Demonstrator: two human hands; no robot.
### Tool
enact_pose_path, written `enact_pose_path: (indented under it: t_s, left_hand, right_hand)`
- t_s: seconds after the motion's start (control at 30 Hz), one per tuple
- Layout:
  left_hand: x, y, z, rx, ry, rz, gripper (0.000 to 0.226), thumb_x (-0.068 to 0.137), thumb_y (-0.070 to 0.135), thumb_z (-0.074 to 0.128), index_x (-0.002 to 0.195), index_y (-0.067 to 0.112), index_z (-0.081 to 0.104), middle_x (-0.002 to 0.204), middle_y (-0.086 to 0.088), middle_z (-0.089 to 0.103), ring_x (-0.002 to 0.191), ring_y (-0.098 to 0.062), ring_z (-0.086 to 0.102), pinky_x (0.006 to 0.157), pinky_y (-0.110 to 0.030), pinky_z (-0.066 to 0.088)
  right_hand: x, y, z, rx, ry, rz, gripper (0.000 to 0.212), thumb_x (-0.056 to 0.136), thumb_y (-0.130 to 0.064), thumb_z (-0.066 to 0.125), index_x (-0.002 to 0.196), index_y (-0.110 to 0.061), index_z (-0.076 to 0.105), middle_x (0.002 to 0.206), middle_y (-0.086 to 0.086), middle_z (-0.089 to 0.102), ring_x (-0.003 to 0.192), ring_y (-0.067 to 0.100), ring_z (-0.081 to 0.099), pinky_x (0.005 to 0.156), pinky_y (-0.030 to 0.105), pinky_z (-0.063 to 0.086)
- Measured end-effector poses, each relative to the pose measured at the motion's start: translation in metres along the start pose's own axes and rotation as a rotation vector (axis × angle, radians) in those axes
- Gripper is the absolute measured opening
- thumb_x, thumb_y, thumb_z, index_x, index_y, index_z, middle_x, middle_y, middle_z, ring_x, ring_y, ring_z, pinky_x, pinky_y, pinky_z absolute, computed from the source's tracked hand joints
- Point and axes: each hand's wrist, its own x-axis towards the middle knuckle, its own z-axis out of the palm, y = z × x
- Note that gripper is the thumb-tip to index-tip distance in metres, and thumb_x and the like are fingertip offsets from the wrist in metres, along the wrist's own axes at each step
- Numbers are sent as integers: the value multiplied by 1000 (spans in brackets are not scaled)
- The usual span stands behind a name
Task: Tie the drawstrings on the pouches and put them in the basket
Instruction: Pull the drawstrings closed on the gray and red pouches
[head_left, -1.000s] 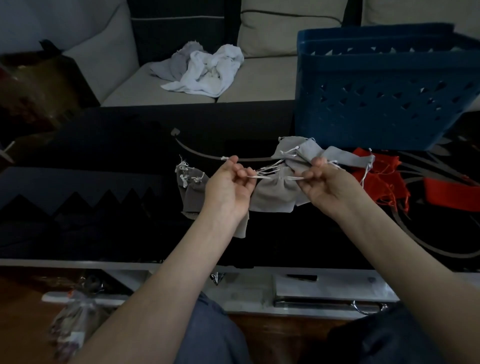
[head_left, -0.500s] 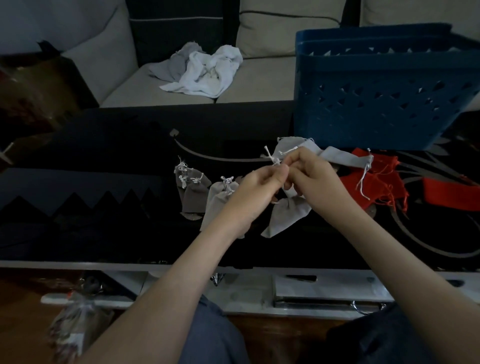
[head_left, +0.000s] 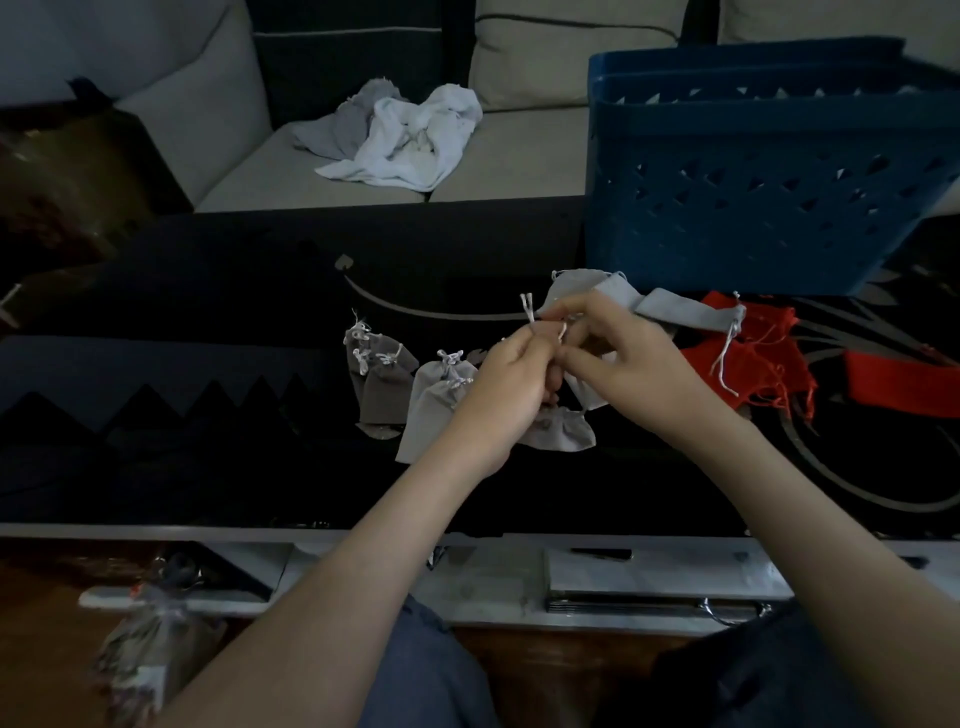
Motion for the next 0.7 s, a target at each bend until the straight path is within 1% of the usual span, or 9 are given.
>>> enact_pose_path:
  t_s: [0.07, 0.13, 0.2, 0.27, 0.33, 0.4, 0.5, 0.6, 0.7]
  left_hand:
    - [2, -1, -2, 8, 18, -10, 31, 101, 19, 37, 97, 1, 62, 53, 9, 43, 49, -3, 42, 54, -19, 38]
    - [2, -2, -3, 18, 17, -26, 32, 101, 18, 36, 104, 0, 62, 53, 9, 43, 50, -3, 42, 55, -19, 38]
    - [3, -3, -4, 12, 11, -19, 30, 99, 15, 36, 95, 8, 65, 52, 10, 44, 50, -3, 42, 57, -20, 38]
    - [3, -3, -5, -7, 22, -19, 32, 98, 12, 35, 86, 14, 64, 53, 9, 44, 50, -3, 41, 57, -19, 38]
    - [3, -3, -5, -32, 31, -25, 33, 98, 12, 35, 84, 15, 64, 53, 7, 42, 49, -3, 40, 56, -19, 38]
    - [3, -3, -7, -51, 28, -37, 33, 98, 13, 36, 83, 15, 64, 53, 6, 42, 49, -4, 39, 56, -20, 37]
    - [4, -3, -7, -76, -11, -65, 29, 100, 17, 37, 84, 16, 61, 52, 8, 43, 51, -6, 39, 57, -23, 35]
    - [4, -4, -6, -84, -26, -69, 27, 101, 17, 37, 87, 14, 60, 52, 7, 42, 51, -7, 37, 57, -24, 33]
    - [5, -4, -6, -149, 50, -81, 31, 102, 20, 34, 94, 10, 62, 54, 5, 39, 52, -8, 36, 57, -25, 33]
  right_hand:
    - [1, 1, -1, -14, 58, 20, 23, 91, -7, 53, 110, -17, 62, 76, -2, 63, 81, 13, 60, 73, 19, 44]
    - [4, 3, -3, -86, 104, 28, 20, 93, -8, 52, 107, -17, 63, 79, -3, 65, 79, 7, 59, 70, 16, 43]
    - [6, 6, -5, -158, 105, 23, 13, 93, -11, 55, 101, -17, 63, 80, -7, 65, 76, -2, 59, 68, 11, 44]
    - [6, 8, -5, -180, 106, 19, 8, 92, -13, 58, 90, -20, 61, 76, -13, 60, 71, -8, 55, 67, 8, 41]
    - [6, 8, -5, -166, 122, 8, 9, 91, -13, 59, 87, -21, 59, 75, -14, 59, 71, -8, 54, 67, 8, 41]
    - [5, 6, -5, -118, 125, 0, 9, 91, -14, 59, 92, -22, 60, 79, -13, 61, 76, -6, 56, 69, 7, 42]
    - [4, 4, -4, -70, 87, 13, 14, 89, -17, 62, 102, -22, 62, 86, -8, 65, 81, -1, 59, 72, 9, 44]
    - [3, 3, -3, -87, 92, 8, 7, 88, -12, 63, 92, -16, 66, 84, -7, 67, 78, -3, 59, 71, 8, 43]
    - [4, 5, -5, -87, 130, 40, 10, 89, -13, 62, 87, -22, 64, 79, -12, 64, 75, -5, 58, 70, 7, 43]
